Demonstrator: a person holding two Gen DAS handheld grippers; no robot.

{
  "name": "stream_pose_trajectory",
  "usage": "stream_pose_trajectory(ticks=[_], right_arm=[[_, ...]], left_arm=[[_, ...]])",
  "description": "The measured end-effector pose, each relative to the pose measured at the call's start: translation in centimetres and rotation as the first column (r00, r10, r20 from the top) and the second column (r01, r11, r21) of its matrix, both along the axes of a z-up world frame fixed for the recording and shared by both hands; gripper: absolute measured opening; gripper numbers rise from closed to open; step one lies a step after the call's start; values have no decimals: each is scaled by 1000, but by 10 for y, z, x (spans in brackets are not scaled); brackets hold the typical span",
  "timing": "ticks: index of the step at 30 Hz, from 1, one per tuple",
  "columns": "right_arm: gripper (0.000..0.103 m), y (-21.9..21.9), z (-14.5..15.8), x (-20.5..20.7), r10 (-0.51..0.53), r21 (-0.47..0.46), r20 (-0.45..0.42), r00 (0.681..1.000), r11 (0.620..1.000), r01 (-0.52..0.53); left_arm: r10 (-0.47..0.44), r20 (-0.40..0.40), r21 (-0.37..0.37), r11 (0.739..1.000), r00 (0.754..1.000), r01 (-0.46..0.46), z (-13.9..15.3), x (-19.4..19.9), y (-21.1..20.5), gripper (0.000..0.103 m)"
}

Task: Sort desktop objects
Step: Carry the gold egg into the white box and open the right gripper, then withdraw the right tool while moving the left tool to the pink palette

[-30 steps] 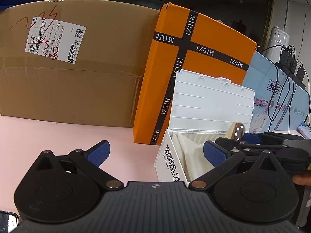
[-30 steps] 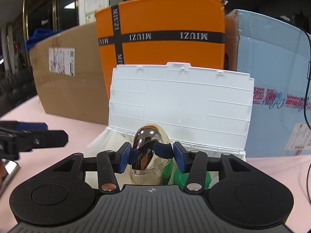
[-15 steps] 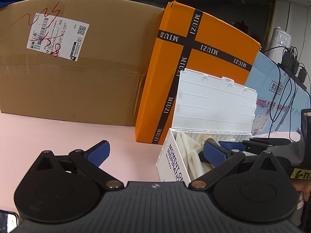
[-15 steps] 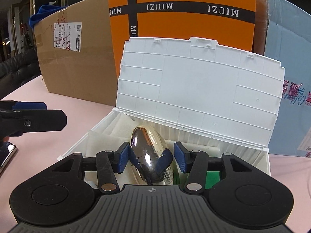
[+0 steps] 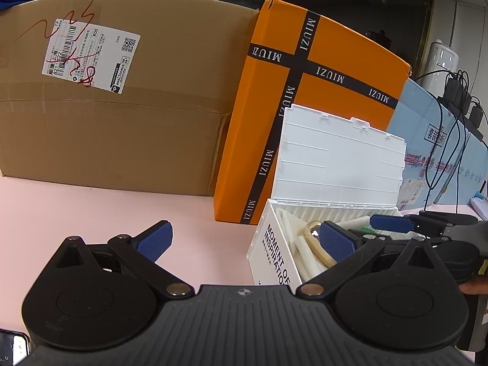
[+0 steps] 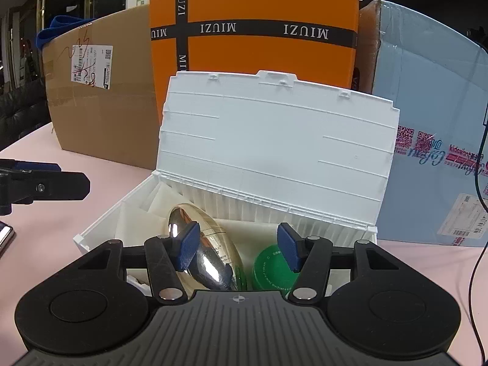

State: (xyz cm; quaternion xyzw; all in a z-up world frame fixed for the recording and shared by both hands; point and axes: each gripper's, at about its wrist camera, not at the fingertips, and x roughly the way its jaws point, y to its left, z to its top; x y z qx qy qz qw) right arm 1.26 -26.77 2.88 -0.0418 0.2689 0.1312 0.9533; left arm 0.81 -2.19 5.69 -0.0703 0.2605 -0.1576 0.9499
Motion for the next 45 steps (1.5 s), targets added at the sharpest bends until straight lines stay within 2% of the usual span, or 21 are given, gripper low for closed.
stream_pose_trajectory(ticks=[4,9,12,14,16,21,25,31,34,38,41,45], right_arm=[[54,2,0,2,-1,-21,-7,1000,1000,1],[55,0,-3,-3,-3,-5,-2,1000,1000,3],[68,-5,-4,-13,-15,51,22,1000,999,14],[72,-10,-2,-24,-17,103,61,998,995,11],[82,-16,0,-37,-21,163,105,994,987,4],[90,-29,-4,-66,-24,289,176,984,957,-28],[98,-36,-10,-85,-25,326,212,977,944,-46],[103,-48,-19,-102,-30,385,214,976,921,-56],[103,-51,-24,-106,-36,395,211,977,917,-52],[103,-56,-30,-111,-42,426,201,979,903,-49],[103,-58,-36,-116,-32,449,182,983,892,-54],[103,-53,-42,-119,10,439,146,989,895,-74]], left_arm=[[0,-3,1,1000,1000,0,0,0,0,103],[-14,-9,15,1000,1000,14,-1,0,-5,103],[-18,-11,26,1000,1000,18,-2,0,-9,103],[-15,-8,29,999,1000,16,-3,0,-10,103],[-12,-5,28,1000,1000,12,-3,0,-10,103],[-10,5,30,1000,1000,10,-3,-2,-11,103],[1,33,18,1000,999,-2,-2,-7,-17,103],[-21,89,67,998,996,15,3,-27,-36,103],[-30,136,68,997,990,21,7,-43,-39,103],[-36,187,114,993,982,15,1,-70,-39,103],[-61,171,148,988,983,36,-9,-87,-39,103],[-105,106,181,980,989,84,-26,-106,-40,103]])
